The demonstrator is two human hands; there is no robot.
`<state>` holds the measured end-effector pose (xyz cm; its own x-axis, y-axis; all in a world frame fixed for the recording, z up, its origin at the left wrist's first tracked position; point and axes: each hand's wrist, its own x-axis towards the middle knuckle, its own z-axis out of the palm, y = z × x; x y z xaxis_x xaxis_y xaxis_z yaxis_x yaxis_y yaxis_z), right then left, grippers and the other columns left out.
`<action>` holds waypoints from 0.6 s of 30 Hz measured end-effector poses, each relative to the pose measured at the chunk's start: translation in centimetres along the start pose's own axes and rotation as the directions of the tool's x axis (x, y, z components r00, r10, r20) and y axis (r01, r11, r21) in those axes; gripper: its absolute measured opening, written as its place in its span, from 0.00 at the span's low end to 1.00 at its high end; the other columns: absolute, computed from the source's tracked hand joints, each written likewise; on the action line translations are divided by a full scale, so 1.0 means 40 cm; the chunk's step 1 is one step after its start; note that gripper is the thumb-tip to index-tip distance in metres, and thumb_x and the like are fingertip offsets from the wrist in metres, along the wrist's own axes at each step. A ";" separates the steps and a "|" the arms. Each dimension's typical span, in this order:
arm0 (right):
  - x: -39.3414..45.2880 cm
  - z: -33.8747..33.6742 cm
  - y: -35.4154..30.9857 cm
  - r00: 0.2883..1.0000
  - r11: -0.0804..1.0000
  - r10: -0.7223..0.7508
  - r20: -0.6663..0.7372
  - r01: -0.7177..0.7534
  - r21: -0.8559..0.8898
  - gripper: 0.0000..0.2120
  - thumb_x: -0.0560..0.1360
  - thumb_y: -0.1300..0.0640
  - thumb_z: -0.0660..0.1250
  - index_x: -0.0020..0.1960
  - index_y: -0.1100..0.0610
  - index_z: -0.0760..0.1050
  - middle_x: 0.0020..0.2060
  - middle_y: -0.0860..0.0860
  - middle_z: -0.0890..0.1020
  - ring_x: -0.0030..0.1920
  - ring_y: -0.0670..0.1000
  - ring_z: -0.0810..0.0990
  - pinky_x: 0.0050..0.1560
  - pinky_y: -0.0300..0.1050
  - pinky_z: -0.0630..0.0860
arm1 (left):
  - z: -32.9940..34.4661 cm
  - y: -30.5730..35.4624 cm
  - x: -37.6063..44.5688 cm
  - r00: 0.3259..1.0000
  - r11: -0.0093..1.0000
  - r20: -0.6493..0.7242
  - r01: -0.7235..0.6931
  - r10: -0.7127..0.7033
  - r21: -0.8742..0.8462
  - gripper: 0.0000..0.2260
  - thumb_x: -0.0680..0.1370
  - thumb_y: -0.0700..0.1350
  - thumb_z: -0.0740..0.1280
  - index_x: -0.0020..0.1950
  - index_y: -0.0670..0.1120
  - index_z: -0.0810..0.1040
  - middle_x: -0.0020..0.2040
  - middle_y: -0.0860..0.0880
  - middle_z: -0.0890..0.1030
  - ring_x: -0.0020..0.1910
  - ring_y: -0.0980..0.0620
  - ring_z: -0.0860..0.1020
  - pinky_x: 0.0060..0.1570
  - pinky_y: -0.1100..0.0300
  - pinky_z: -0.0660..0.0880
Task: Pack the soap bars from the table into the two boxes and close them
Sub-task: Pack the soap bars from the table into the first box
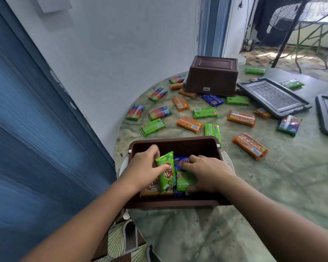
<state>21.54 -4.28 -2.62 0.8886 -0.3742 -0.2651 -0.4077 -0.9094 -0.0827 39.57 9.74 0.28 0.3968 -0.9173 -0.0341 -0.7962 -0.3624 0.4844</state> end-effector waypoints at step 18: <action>-0.001 -0.005 -0.004 1.000 1.000 0.006 0.013 -0.006 0.012 0.45 0.66 0.25 0.70 0.77 0.40 0.62 0.68 0.47 0.71 0.65 0.52 0.73 0.55 0.53 0.78 | 0.038 0.021 -0.064 0.972 0.805 0.167 0.038 -0.168 0.593 0.26 0.75 0.33 0.64 0.69 0.53 0.70 0.60 0.44 0.63 0.60 0.39 0.70 0.57 0.48 0.73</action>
<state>21.61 -4.16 -2.42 0.8835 -0.3769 -0.2780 -0.4152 -0.9050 -0.0924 37.19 11.51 -0.55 0.4433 -0.8577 -0.2605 -0.8964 -0.4239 -0.1296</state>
